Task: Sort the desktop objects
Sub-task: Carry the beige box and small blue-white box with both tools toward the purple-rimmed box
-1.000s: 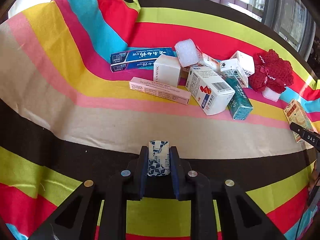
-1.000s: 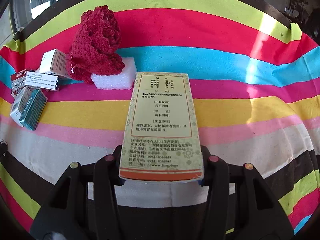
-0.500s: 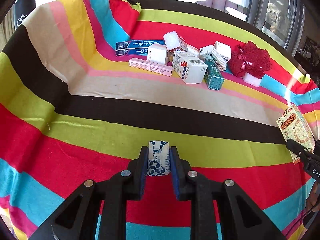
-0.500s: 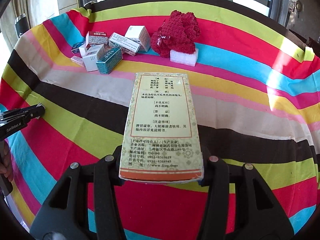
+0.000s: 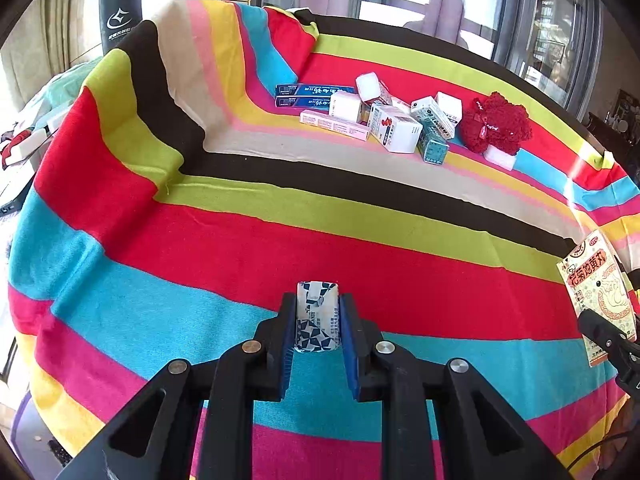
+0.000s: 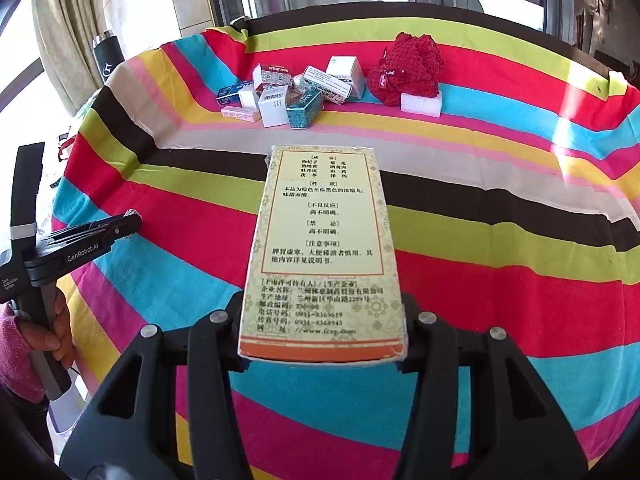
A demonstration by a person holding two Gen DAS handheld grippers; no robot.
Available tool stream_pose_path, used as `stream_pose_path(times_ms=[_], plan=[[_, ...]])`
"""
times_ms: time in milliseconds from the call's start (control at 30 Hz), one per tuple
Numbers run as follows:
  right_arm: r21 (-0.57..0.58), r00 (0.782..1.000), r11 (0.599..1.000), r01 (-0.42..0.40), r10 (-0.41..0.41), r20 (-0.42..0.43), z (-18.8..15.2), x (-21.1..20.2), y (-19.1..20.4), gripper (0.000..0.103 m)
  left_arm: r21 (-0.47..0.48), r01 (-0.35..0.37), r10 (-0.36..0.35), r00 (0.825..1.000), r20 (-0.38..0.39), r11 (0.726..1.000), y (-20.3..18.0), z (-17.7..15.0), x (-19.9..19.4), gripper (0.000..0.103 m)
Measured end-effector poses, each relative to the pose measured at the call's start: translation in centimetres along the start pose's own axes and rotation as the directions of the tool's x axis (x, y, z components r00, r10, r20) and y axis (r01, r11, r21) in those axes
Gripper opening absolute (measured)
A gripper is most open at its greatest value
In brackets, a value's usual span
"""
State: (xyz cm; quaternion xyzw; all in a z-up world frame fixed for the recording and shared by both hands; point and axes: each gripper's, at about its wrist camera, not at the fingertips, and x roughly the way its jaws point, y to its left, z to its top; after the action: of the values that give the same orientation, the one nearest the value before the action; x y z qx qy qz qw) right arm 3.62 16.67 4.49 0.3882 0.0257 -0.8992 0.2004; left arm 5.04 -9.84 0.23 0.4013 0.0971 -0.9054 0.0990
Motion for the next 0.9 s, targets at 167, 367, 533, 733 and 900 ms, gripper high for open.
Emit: stream_pose_path(times_ms=[167, 367, 533, 733, 900], plan=[[-0.032, 1.000, 0.999, -0.004, 0.004, 0.018, -1.2, -1.2, 2.7, 0.053, 0.014, -0.021, 0.021, 0.999, 0.031, 1.000, 1.1, -1.4, -2.2, 0.021], [-0.092, 1.000, 0.996, 0.002, -0.001, 0.009, -1.8, -1.7, 5.4, 0.053, 0.017, -0.026, 0.025, 0.998, 0.060, 1.000, 2.0, -2.6, -4.0, 0.021], [-0.141, 1.000, 0.990, -0.001, 0.001, -0.004, -2.2, -1.7, 7.7, 0.053, -0.016, -0.004, 0.005, 0.997, 0.076, 1.000, 3.7, -3.2, -5.1, 0.021], [-0.192, 0.999, 0.981, -0.036, 0.030, -0.034, -2.4, -1.2, 10.8, 0.053, -0.065, 0.009, -0.002, 0.994, 0.105, 0.998, 6.3, -4.2, -7.5, 0.021], [-0.284, 0.995, 0.954, -0.098, 0.086, -0.057, -3.0, -1.0, 15.2, 0.053, -0.125, -0.046, 0.060, 0.992, 0.114, 0.991, 9.3, -6.1, -9.9, 0.021]])
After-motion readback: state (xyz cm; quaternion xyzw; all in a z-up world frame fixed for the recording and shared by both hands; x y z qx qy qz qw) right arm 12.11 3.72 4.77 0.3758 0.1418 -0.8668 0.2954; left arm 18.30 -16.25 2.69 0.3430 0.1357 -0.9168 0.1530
